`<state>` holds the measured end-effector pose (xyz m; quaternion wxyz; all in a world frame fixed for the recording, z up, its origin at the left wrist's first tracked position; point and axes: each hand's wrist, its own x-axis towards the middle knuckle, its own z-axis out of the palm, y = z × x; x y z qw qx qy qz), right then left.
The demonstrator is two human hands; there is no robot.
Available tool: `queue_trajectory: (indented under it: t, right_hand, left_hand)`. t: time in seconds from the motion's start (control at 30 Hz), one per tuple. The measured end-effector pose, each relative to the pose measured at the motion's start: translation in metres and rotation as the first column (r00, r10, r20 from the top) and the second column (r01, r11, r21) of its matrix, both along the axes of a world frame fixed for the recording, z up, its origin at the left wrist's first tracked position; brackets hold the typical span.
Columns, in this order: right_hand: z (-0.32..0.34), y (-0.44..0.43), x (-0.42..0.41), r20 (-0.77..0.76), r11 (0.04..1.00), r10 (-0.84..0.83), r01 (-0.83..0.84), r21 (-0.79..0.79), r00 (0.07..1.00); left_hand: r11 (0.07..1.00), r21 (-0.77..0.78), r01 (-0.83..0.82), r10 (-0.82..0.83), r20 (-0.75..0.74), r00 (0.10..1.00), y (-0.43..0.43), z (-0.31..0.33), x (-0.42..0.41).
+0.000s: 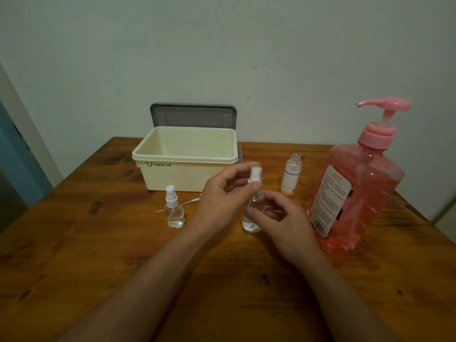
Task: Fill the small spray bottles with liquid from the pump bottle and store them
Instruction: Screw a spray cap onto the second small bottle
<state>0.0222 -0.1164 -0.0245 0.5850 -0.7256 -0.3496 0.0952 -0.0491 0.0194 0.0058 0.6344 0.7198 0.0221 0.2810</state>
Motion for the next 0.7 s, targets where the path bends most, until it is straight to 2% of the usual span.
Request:
queue_trajectory:
  t: [0.2,0.37,0.7]
  right_hand:
    - [-0.0013,-0.0002,0.0004,-0.006,1.000,-0.012,0.012,0.009,1.000]
    - [-0.0019,-0.0001,0.0003,-0.011,1.000,0.011,-0.012,-0.026,1.000]
    - [-0.0010,0.0002,0.0009,-0.025,1.000,0.017,-0.017,-0.005,1.000]
  left_hand:
    - [0.999,0.054,0.000,0.002,-0.035,0.999,0.0014,-0.0033,-0.0027]
    - [0.998,-0.057,0.008,-0.011,-0.055,0.998,-0.0056,-0.0018,-0.0008]
    - [0.999,-0.041,0.010,-0.013,-0.062,0.998,-0.0023,-0.0064,-0.0003]
